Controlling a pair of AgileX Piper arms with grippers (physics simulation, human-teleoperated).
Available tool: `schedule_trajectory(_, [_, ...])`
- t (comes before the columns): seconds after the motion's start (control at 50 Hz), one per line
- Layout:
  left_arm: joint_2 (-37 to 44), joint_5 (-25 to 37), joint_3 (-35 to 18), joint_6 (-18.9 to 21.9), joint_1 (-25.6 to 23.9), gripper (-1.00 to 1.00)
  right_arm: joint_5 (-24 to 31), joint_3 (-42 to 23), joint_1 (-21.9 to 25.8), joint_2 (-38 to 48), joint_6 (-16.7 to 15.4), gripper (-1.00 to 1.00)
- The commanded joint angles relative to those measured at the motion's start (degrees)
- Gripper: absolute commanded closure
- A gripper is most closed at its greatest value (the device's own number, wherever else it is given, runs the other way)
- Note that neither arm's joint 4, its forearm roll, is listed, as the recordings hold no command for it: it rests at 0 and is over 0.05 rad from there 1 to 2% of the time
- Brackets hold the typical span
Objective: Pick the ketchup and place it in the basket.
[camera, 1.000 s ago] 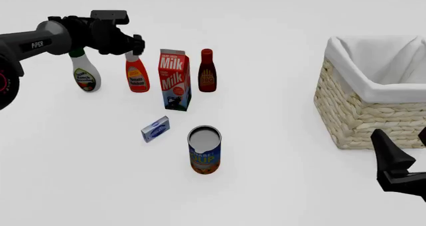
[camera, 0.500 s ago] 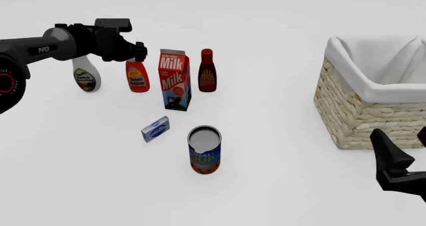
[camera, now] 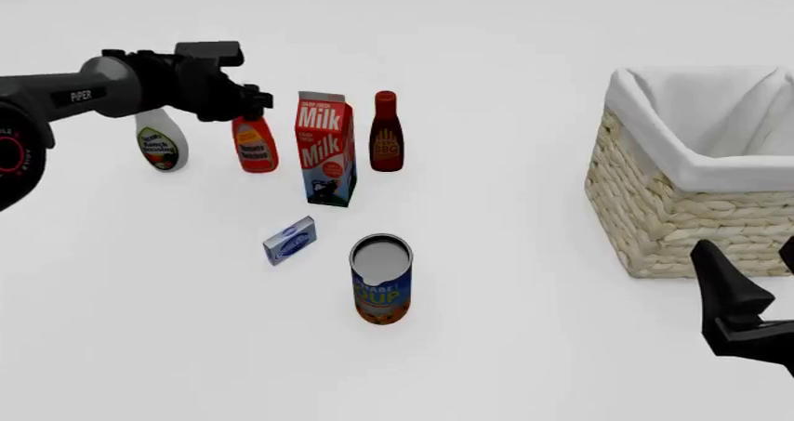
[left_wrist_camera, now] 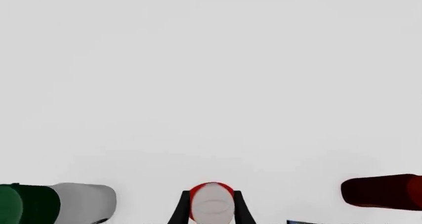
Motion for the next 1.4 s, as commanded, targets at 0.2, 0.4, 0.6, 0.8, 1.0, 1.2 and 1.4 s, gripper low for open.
schedule_trajectory(0.2, [-4.32,2.32,0.76,0.86,0.35,1.0,2.06,0.04,-0.13,-2.9,0.07,-1.0])
schedule_trajectory(0.4, [-7.88,3.4,2.02,1.38,0.17,1.0,3.58,-0.01,-0.09,-4.81,0.19,-1.0])
schedule_trajectory(0.6, [-11.78,4.17,4.17,1.47,-0.18,1.0,4.48,0.04,-0.1,-6.07,-0.01,-1.0])
schedule_trajectory(0.8, [-16.12,5.03,6.97,1.36,-0.68,1.0,4.85,0.04,-0.02,-6.65,-0.05,-1.0])
schedule_trajectory(1.0, [-21.91,7.17,9.42,1.62,-1.43,1.0,5.57,0.03,0.0,-7.87,-0.23,-1.0])
schedule_trajectory(1.2, [-28.9,9.9,12.24,0.73,-2.29,1.0,7.52,0.01,0.39,-10.77,0.73,-1.0])
schedule_trajectory(1.4, [-36.2,11.85,16.49,0.07,-3.7,1.0,10.67,-0.38,0.54,-15.06,1.51,-1.0])
